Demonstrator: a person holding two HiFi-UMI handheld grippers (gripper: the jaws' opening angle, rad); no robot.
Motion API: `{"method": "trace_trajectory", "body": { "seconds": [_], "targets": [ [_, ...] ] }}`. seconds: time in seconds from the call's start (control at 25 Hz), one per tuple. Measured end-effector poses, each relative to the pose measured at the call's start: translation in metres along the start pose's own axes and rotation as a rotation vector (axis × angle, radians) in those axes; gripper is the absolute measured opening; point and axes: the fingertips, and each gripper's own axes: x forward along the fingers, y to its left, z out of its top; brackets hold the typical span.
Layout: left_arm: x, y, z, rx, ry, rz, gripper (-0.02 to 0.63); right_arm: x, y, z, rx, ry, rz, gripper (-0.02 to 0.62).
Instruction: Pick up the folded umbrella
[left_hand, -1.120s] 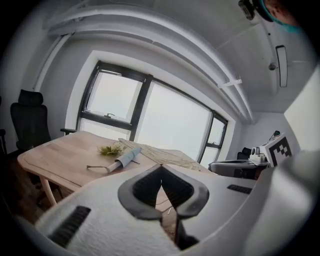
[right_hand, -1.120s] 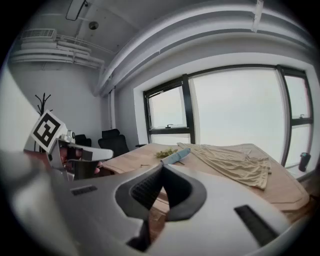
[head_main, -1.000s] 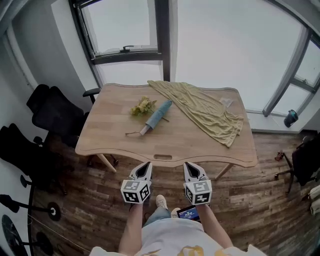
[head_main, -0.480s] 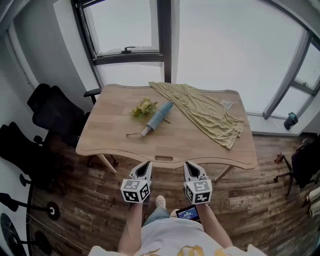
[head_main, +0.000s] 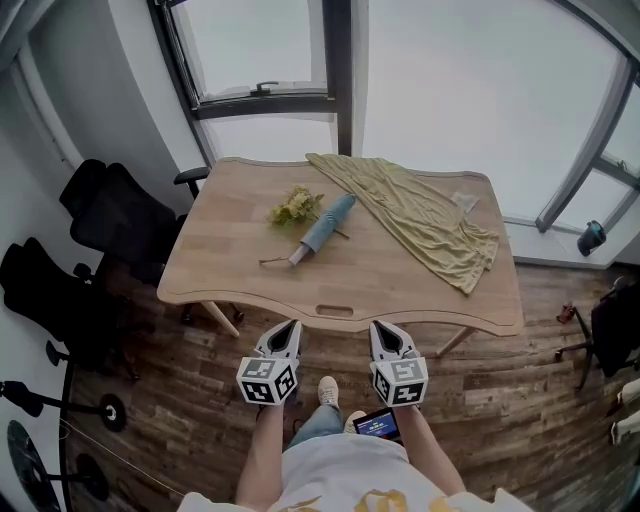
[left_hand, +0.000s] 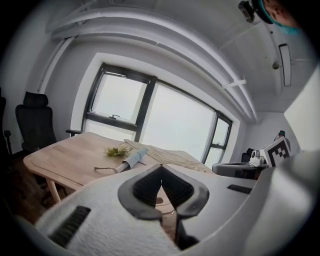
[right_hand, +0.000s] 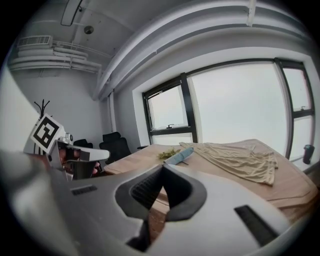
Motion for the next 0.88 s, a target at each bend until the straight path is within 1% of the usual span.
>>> {"method": "trace_trajectory", "body": {
  "seconds": [0.16,0.36,0.48,0.6,0.8,0.88],
  "targets": [
    [0.018,0.006,0.0,0.01,0.018,0.0,0.02,0.013,-0.012,-0.003,0.016,0.015,-0.013,0.011],
    [0.058,0.02,0.002,-0.001,0.032,-0.019,0.02,0.045,-0.035,-0.004,0.027,0.038,-0.04,0.009],
    [0.092,0.037,0.011,-0.016,0.02,-0.019,0.02,0.075,-0.051,-0.001,0.022,0.059,-0.052,0.011],
    [0.135,0.057,0.023,-0.011,0.019,-0.026,0.02,0.112,-0.071,0.005,0.019,0.083,-0.071,0.011],
    [0.2,0.087,0.037,-0.013,0.063,-0.054,0.02,0.168,-0.103,0.023,0.039,0.097,-0.114,0.009],
    [0.221,0.098,0.042,0.001,0.08,-0.055,0.02,0.188,-0.113,0.027,0.051,0.101,-0.128,0.011]
  ]
}}
